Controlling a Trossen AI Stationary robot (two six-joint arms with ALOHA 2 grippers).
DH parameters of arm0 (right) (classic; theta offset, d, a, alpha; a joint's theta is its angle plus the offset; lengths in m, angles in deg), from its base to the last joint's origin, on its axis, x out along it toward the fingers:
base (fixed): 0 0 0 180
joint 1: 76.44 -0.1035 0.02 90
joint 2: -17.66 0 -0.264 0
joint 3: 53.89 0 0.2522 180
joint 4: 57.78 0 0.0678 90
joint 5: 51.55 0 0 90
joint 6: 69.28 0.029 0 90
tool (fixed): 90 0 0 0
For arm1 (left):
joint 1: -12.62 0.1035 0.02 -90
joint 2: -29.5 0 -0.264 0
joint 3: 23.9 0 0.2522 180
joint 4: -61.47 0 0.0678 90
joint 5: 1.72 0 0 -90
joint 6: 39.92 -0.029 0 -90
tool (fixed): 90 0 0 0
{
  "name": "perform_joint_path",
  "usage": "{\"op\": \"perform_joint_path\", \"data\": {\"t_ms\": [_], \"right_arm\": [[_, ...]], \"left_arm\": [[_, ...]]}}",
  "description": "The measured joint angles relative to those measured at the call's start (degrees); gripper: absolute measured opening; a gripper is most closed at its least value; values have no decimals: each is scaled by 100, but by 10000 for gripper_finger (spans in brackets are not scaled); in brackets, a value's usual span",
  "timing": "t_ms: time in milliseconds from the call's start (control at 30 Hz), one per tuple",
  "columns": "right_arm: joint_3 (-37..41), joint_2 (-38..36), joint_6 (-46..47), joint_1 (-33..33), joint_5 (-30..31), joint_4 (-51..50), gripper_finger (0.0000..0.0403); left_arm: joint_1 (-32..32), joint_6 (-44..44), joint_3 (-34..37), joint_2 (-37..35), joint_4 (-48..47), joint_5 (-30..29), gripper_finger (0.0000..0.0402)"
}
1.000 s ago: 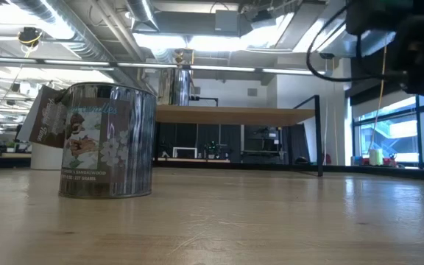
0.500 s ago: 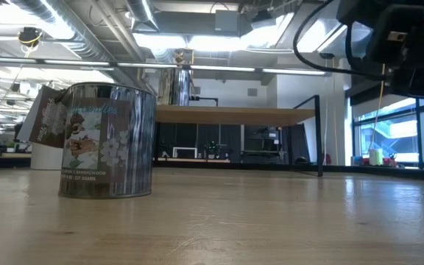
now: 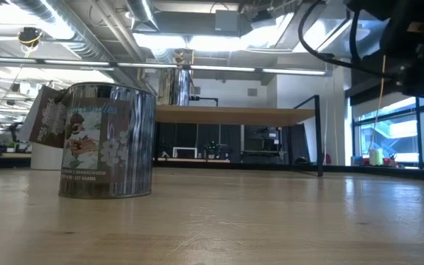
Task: Pick & Place candle stick holders
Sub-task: Put the top gold candle holder on the shelf aligned with the other gold candle holder
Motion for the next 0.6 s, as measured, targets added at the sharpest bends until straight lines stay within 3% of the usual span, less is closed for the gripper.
{"op": "perform_joint_path", "data": {"t_ms": [267, 600], "right_arm": [[0, 245, 234, -177, 49, 650, 227], [0, 542, 227, -309, -14, 661, 227]], "left_arm": [[-4, -2, -2, -3, -11, -36, 3], [-4, -7, -2, -1, -15, -40, 2]]}}
